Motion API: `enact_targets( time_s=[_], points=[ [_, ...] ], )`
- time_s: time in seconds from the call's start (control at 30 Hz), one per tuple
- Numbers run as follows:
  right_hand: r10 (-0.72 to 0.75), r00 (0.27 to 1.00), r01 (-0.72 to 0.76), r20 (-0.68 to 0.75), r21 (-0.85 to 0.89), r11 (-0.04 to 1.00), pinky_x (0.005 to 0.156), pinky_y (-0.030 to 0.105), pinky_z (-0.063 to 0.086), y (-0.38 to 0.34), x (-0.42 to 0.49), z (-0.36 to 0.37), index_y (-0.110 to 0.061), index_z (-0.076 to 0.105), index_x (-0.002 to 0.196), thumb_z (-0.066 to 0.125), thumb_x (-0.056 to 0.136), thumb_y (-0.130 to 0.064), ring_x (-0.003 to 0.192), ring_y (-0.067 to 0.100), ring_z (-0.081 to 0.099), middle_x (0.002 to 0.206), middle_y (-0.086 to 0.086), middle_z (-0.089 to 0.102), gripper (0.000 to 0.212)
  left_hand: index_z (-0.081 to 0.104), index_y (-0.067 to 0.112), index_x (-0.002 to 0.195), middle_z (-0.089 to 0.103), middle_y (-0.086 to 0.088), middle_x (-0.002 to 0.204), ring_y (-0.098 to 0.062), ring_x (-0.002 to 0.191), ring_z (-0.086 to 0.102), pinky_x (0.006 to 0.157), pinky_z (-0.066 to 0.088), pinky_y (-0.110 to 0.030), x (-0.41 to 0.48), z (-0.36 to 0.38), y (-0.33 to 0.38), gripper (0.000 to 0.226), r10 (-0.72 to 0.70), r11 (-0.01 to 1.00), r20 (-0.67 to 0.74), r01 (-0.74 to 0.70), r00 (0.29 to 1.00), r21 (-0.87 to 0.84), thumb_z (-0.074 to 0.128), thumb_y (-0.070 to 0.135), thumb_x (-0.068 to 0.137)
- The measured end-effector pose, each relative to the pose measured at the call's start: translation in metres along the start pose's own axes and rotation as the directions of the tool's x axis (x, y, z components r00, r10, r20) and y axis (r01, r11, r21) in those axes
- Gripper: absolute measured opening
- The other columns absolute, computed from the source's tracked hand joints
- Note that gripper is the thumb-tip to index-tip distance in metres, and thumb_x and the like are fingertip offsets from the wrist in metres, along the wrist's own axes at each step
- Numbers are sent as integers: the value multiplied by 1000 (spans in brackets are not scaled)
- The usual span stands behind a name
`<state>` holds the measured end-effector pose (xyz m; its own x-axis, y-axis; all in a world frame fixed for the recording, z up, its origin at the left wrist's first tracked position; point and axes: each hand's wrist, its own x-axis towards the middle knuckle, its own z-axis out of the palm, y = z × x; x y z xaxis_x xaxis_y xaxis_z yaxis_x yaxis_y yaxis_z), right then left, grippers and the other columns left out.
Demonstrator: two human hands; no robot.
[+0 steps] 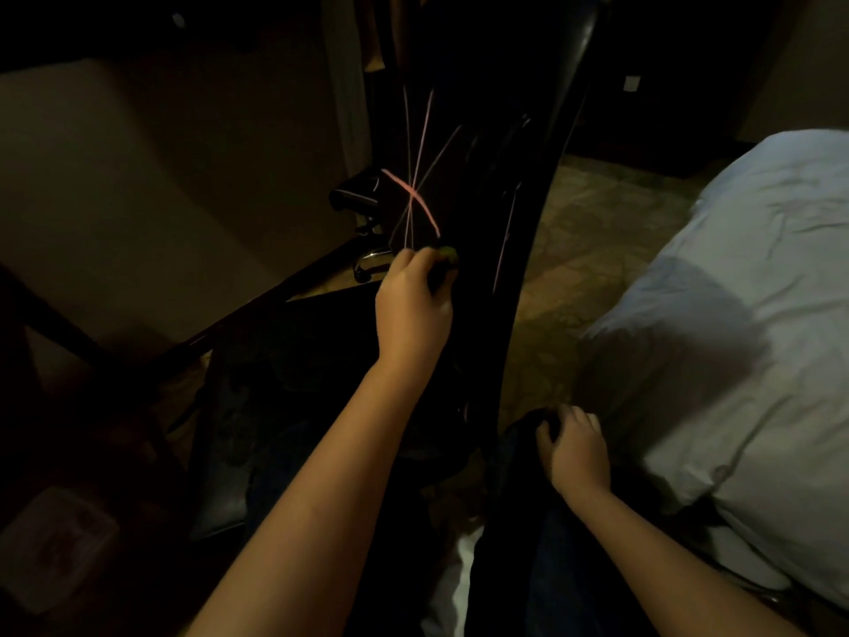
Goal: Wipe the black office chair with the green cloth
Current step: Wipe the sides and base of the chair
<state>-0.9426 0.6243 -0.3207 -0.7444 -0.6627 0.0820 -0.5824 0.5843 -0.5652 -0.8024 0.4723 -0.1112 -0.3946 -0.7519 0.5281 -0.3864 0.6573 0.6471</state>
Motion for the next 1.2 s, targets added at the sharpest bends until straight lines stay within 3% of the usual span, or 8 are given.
enact_targets(
  time_s=[0.13,0.33,0.53,0.7,0.87,1.2],
  points=[
    [7,1000,-7,-15,4,1000,91,37,43,-2,0,-1,-5,64,107,53,94,-20,109,28,48,110,13,61,23,67,9,115,62,-4,110,-17,99,59,86,50,-26,23,-4,23,24,61,998,-33,-62,998,-9,65,14,91],
    [12,999,-12,-37,-5,1000,84,35,43,-2,-1,-1,-4,65,103,56,92,-19,106,29,49,106,13,62,20,66,5,116,61,-6,109,-16,95,58,82,49,-22,21,-1,20,25,106,994,-41,-105,994,7,64,12,92],
    [-16,1000,16,-9,13,1000,84,35,43,3,-1,-2,-7,60,101,54,94,-23,105,26,47,104,8,59,19,67,2,110,61,-9,106,-17,95,59,80,47,-18,-7,8,-10,19,56,998,-26,-57,998,-32,64,8,92],
    [-19,999,20,-27,42,999,86,37,46,0,-3,-2,-12,65,105,54,93,-21,106,23,48,107,5,62,18,66,1,109,61,-10,106,-15,94,58,76,40,-4,-35,14,-38,18,-24,1000,34,25,999,-7,64,7,92],
    [-29,999,30,-24,31,999,87,39,46,-3,-4,0,-13,64,105,54,93,-23,106,22,48,107,4,61,19,66,1,106,59,-9,102,-17,90,57,77,47,-22,-59,21,-56,16,-124,992,84,124,989,2,64,9,92],
    [-37,999,37,-5,23,999,87,43,46,-7,-4,-1,-11,64,105,53,93,-21,106,25,49,107,7,62,19,62,-2,109,57,-15,105,-25,93,57,79,46,-26,-77,30,-70,18,-182,983,133,175,974,62,61,6,93]
  ],
)
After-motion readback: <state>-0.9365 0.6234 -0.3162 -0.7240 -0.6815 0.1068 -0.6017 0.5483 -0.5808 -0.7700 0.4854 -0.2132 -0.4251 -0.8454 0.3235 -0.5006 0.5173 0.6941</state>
